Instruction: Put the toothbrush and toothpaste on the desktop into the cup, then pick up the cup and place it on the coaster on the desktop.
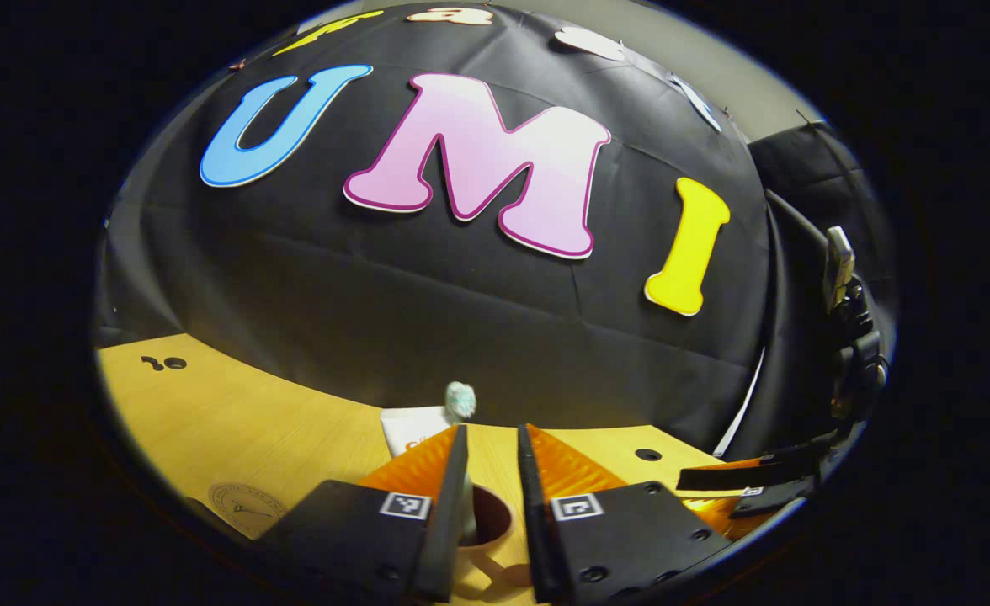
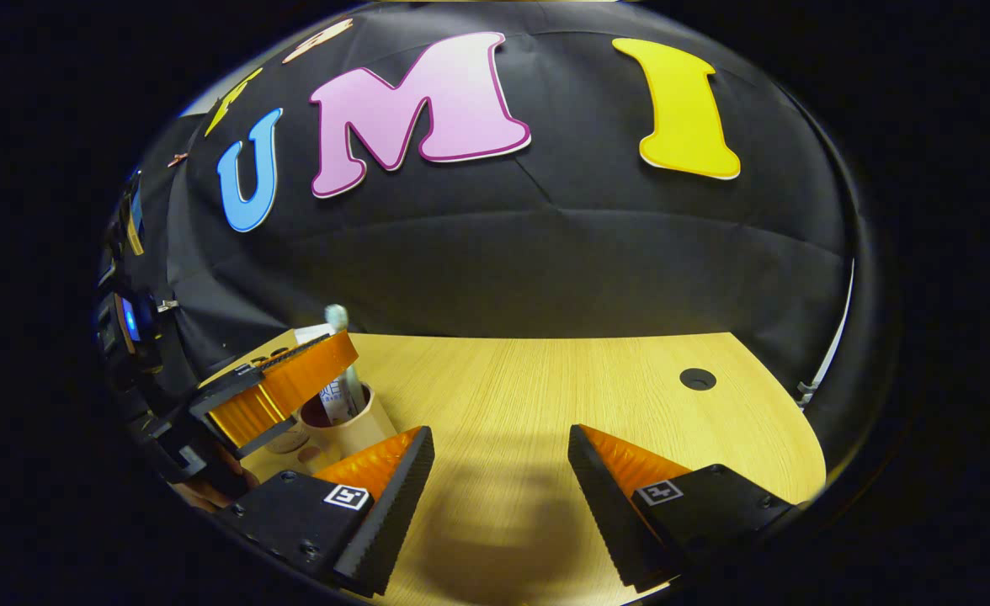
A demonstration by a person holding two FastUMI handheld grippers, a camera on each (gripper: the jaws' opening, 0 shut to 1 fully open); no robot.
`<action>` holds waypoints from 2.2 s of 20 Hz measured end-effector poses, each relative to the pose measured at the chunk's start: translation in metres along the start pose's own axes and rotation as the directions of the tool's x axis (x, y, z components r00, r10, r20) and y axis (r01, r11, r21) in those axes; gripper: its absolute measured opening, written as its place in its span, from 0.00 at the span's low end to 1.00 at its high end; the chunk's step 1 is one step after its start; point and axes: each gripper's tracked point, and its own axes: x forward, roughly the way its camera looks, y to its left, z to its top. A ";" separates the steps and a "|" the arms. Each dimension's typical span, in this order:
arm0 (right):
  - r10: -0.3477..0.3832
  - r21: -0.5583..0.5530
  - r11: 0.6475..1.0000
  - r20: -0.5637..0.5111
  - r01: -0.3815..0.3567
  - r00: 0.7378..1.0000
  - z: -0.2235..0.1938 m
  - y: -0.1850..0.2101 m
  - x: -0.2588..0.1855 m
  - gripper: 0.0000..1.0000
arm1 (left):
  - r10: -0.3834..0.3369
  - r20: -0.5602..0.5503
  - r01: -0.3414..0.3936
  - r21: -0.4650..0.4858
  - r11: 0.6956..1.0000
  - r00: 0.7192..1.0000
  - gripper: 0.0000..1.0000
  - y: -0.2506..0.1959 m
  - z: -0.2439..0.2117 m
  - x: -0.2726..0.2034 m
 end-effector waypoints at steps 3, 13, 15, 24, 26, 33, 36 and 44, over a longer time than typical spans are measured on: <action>-0.014 0.007 1.000 -0.010 0.014 1.000 -0.002 -0.003 0.000 0.98 | 0.013 -0.018 -0.012 0.050 0.999 1.000 0.64 0.000 0.006 -0.015; -0.007 -0.012 1.000 0.011 0.007 1.000 0.032 0.015 -0.006 0.97 | 0.130 -0.097 -0.127 0.042 0.991 0.987 0.97 0.059 0.026 -0.105; -0.016 -0.046 0.999 -0.010 0.016 1.000 0.036 0.020 -0.008 0.97 | 0.158 -0.147 -0.158 0.014 0.987 0.977 0.98 0.074 0.020 -0.130; 0.052 -0.132 0.988 -0.195 -0.079 0.979 0.048 0.068 -0.016 0.98 | 0.132 -0.344 -0.126 0.039 0.991 0.930 0.98 0.083 -0.005 -0.220; 0.096 -0.100 0.987 -0.259 -0.125 0.961 0.049 0.087 -0.013 0.98 | 0.126 -0.354 -0.120 0.040 0.992 0.927 0.98 0.086 0.000 -0.228; 0.150 -0.072 0.974 -0.515 -0.217 0.844 0.012 0.121 -0.011 0.98 | 0.193 -0.313 -0.188 0.048 0.981 0.930 0.97 0.127 0.031 -0.239; 0.142 -0.044 0.975 -0.629 -0.218 0.764 -0.014 0.123 -0.019 0.98 | 0.249 -0.315 -0.254 0.025 0.967 0.916 0.98 0.153 0.028 -0.261; 0.111 -0.027 0.979 -0.761 -0.201 0.640 -0.048 0.131 -0.017 0.97 | 0.427 -0.409 -0.465 0.008 0.885 0.807 0.98 0.223 -0.001 -0.337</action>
